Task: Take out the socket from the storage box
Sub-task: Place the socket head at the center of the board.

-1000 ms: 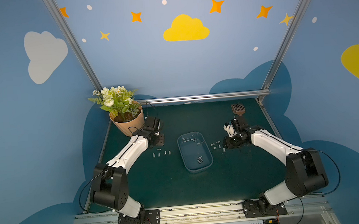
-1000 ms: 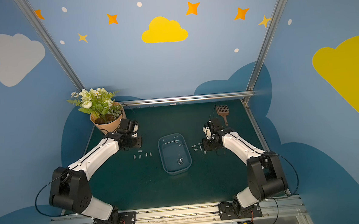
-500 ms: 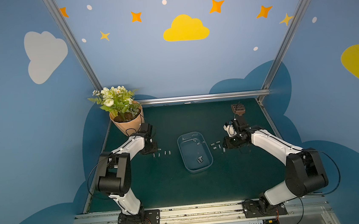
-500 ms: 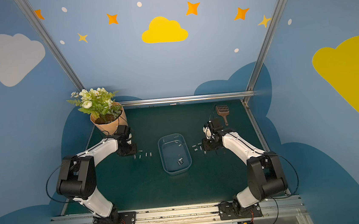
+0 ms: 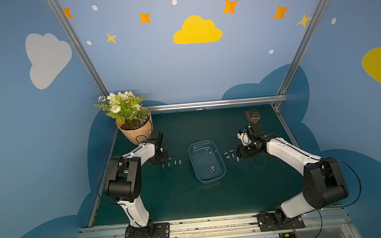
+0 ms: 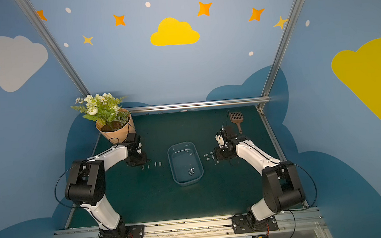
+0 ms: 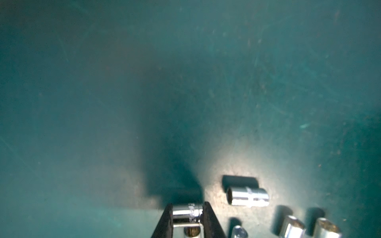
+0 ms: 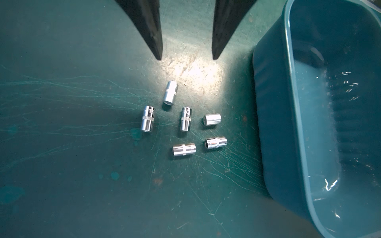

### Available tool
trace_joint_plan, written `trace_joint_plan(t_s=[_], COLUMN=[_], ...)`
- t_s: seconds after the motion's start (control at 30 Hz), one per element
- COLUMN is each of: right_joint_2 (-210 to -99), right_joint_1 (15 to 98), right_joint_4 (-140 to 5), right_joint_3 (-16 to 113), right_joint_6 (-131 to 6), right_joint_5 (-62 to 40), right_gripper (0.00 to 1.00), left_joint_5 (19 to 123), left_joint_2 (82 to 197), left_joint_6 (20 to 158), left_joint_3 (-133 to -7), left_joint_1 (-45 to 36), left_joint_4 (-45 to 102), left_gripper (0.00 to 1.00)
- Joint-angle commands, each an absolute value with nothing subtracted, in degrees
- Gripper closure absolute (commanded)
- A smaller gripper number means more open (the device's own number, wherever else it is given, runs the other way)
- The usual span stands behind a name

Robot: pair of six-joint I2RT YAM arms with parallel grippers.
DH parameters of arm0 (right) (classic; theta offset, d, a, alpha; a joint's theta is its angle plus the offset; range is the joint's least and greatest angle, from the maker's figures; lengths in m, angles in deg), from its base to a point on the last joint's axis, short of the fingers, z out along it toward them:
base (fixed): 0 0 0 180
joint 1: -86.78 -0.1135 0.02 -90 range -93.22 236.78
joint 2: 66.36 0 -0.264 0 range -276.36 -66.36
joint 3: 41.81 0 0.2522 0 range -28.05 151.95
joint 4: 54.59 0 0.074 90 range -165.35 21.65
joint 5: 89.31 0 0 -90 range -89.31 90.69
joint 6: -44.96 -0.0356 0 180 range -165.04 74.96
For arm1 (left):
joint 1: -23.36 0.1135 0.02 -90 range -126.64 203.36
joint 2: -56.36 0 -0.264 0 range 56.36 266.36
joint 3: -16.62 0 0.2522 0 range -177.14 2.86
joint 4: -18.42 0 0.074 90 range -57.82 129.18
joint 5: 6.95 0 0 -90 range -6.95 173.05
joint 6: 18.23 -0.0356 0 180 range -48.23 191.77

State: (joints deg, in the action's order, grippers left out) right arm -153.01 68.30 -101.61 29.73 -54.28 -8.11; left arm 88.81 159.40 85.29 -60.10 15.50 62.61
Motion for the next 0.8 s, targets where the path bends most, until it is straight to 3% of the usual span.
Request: trace_joint_plan(t_s=[0.0,0.47,0.77], right_joint_2=[-152.2,-152.3,-152.5], right_joint_1=[68.4,68.4,68.4], right_joint_4=[-102.0,-102.1,-102.3], right_joint_3=[28.9,29.0,29.5], right_joint_6=[-54.7,-54.8,-54.6], right_joint_5=[-7.6,-7.8,-7.9], right_gripper=[0.6,0.6,0.6], left_joint_5=[88.0,87.0,88.1], left_joint_2=[160.9,163.4,161.5], left_joint_6=[85.5,85.0,85.1], left_joint_3=[-62.0,-64.1,-63.2], left_joint_1=[15.8,16.0,16.0], left_joint_4=[63.7,65.1,64.6], left_gripper=[0.74,0.69,0.56])
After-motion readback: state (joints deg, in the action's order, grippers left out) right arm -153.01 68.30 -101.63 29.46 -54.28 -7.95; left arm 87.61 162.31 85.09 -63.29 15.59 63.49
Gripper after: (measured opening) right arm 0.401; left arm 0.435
